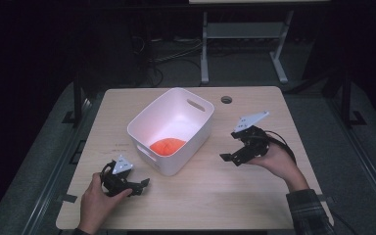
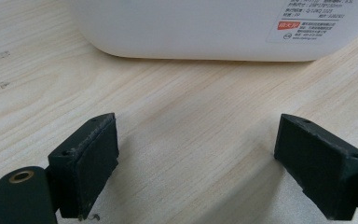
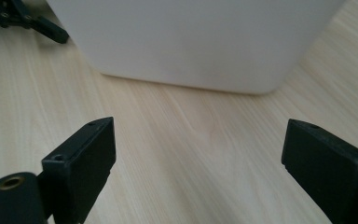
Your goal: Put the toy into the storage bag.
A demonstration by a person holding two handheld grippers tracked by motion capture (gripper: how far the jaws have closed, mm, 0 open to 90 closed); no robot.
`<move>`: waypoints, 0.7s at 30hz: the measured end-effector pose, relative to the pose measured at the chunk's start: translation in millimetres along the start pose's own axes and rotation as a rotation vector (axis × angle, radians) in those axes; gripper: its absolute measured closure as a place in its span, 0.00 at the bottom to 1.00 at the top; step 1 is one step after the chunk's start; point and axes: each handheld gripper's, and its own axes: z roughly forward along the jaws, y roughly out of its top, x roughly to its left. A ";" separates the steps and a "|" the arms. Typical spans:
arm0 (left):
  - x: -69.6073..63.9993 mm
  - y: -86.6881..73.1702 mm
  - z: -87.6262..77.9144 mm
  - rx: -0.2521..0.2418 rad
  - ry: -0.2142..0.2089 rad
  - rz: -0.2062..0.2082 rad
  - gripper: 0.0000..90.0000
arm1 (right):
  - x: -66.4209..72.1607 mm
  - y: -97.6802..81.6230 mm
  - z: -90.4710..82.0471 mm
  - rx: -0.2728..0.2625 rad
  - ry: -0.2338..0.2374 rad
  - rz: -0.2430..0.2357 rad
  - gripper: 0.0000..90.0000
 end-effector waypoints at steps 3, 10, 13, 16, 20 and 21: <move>0.2 0.0 -0.1 0.002 0.000 0.003 0.14 | 0.2 -17.2 1.4 -0.010 -0.021 0.031 0.10; 0.0 -0.1 0.2 -0.003 0.001 0.000 0.14 | 2.3 -52.3 4.2 -0.019 -0.055 0.081 0.10; 0.2 -0.1 0.0 0.000 0.000 0.003 0.14 | 3.8 -66.2 4.9 -0.026 -0.074 0.105 0.10; 0.2 -0.1 0.0 0.000 0.000 0.003 0.14 | 6.3 -78.6 4.7 -0.024 -0.096 0.117 0.10; 0.2 -0.1 0.0 0.000 0.000 0.004 0.14 | 10.9 -95.0 4.2 -0.035 -0.120 0.143 0.10; 0.2 -0.1 0.0 0.000 0.000 0.004 0.14 | 12.1 -99.3 4.0 -0.039 -0.126 0.152 0.10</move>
